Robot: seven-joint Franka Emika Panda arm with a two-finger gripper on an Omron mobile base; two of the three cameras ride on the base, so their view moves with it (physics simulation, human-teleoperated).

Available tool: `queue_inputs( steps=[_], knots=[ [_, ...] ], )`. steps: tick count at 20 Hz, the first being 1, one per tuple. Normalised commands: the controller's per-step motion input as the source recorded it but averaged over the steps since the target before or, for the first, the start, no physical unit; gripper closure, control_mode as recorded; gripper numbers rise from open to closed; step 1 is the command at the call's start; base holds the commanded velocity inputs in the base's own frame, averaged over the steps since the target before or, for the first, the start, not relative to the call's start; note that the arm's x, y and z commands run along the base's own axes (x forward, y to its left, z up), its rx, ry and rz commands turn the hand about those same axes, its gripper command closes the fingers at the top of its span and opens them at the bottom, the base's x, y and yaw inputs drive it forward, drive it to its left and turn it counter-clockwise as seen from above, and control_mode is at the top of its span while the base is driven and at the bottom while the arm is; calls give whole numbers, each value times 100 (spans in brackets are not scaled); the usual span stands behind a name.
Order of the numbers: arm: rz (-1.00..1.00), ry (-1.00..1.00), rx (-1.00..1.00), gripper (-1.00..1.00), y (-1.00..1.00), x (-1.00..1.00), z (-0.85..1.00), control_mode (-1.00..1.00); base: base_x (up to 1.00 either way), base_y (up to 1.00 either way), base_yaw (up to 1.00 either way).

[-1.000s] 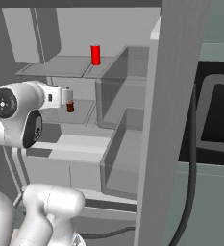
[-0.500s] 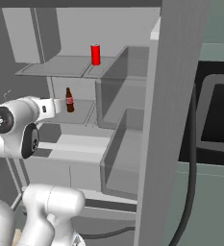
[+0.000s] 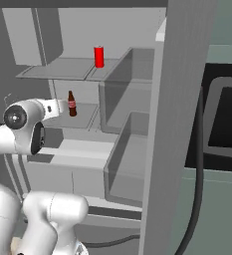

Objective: Open the fridge, grab two sodas, and place both sodas inside the bowl with ice on the dining counter.

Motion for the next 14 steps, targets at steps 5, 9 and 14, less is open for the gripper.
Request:
queue_inputs(
  steps=[5,9,14],
  knots=[
    [6,1,0,-100,14,68,-8,-100,0,0,0],
    [5,0,1,-100,0,67,-7,-100,0,0,0],
    [4,0,2,-100,-13,54,-11,-100,0,0,0]
  ],
)
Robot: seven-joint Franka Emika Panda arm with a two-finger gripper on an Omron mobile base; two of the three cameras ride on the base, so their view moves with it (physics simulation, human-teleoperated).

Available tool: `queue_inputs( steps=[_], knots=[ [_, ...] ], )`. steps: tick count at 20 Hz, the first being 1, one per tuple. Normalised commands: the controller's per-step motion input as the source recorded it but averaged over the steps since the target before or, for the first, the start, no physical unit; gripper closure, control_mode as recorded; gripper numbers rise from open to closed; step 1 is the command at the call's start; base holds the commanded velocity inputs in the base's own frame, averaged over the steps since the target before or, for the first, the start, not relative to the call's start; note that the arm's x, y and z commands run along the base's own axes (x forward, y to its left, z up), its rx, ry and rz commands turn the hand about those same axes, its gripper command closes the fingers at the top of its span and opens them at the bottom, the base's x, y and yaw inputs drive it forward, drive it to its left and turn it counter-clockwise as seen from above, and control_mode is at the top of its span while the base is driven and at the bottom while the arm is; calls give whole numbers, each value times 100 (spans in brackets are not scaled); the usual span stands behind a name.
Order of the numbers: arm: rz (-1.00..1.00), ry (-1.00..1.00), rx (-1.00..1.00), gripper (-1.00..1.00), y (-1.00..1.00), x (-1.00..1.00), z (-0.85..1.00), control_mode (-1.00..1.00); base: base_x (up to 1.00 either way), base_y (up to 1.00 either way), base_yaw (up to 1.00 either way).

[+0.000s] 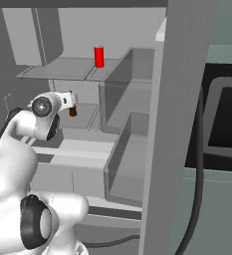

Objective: Open the fridge, grab two sodas, and place both sodas inside the bowl with ice on the dining counter.

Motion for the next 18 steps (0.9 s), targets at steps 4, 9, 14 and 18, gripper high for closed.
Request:
queue_inputs(
  steps=[4,9,14,18],
  knots=[
    [8,0,0,-100,-21,36,-17,-100,0,0,0],
    [3,1,-1,-100,-3,16,-24,-100,0,0,0],
    [1,0,0,-100,0,15,-22,-100,0,0,0],
    [0,0,0,-100,0,19,-1,-100,0,0,0]
  ],
)
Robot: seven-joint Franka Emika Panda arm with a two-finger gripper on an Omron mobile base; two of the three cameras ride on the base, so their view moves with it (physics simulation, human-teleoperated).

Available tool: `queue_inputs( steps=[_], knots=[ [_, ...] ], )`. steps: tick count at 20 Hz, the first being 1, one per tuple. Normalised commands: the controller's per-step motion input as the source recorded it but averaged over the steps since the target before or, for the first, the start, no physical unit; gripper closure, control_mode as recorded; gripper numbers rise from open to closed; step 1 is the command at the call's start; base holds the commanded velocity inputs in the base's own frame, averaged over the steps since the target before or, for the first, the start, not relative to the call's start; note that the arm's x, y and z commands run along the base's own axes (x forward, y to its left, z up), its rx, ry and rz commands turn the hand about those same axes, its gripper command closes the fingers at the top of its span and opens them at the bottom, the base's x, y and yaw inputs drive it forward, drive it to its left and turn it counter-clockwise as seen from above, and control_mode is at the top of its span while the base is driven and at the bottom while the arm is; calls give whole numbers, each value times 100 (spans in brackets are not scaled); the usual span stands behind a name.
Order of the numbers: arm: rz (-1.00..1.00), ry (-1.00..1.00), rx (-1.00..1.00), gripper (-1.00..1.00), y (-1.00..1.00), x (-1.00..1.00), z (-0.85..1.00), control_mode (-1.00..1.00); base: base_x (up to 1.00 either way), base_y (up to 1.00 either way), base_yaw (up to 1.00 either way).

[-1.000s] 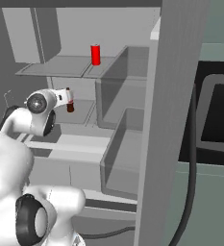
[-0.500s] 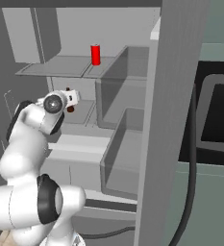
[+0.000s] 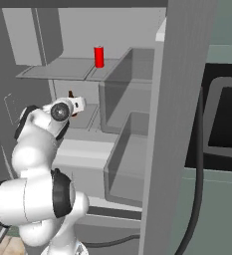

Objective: Open the fridge, grab two sodas, and place both sodas inside the bowl with ice on the dining counter.

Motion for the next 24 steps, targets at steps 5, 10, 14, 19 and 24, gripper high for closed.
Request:
queue_inputs(
  steps=[5,10,14,19,24],
  knots=[
    [0,0,2,-100,1,31,0,-100,0,0,0],
    [0,0,1,-100,8,34,-5,-100,0,0,0],
    [0,0,0,-100,16,28,-12,-100,0,0,0],
    [0,0,0,-100,21,23,-23,-100,0,0,0],
    [0,0,0,-100,9,26,-27,-100,0,0,0]
  ],
)
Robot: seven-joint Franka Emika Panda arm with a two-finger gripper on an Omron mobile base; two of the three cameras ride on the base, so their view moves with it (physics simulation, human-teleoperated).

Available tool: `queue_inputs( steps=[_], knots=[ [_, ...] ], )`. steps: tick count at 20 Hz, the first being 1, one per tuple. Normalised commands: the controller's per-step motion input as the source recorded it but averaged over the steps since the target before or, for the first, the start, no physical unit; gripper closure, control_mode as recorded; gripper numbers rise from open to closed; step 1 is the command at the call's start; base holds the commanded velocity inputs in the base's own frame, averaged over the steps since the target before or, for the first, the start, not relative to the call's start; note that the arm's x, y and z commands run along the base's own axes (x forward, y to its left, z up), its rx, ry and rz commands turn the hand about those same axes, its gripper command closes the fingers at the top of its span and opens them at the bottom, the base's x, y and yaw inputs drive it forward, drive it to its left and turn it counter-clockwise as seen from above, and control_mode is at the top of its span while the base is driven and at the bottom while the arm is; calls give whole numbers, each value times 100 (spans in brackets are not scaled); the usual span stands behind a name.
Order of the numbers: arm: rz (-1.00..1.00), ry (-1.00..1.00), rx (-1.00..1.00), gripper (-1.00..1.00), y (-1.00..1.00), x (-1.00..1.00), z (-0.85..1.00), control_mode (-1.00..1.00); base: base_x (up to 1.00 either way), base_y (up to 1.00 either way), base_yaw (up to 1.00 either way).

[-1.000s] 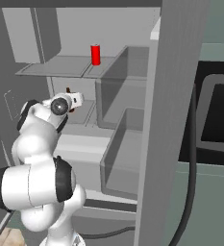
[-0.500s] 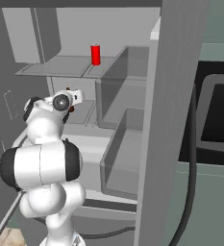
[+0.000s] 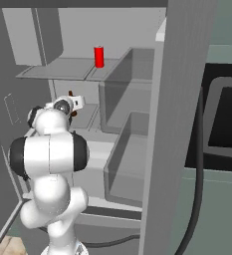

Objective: Open the fridge, grab two sodas, and place both sodas inside the bowl with ice on the dining counter.

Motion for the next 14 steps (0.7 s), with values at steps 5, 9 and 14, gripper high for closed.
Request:
queue_inputs(
  steps=[5,9,14],
  knots=[
    [0,0,5,-100,0,29,-17,-100,0,0,0],
    [0,0,3,-100,0,30,-11,-100,0,0,0],
    [0,0,1,-100,0,32,-12,-100,0,0,0]
  ],
)
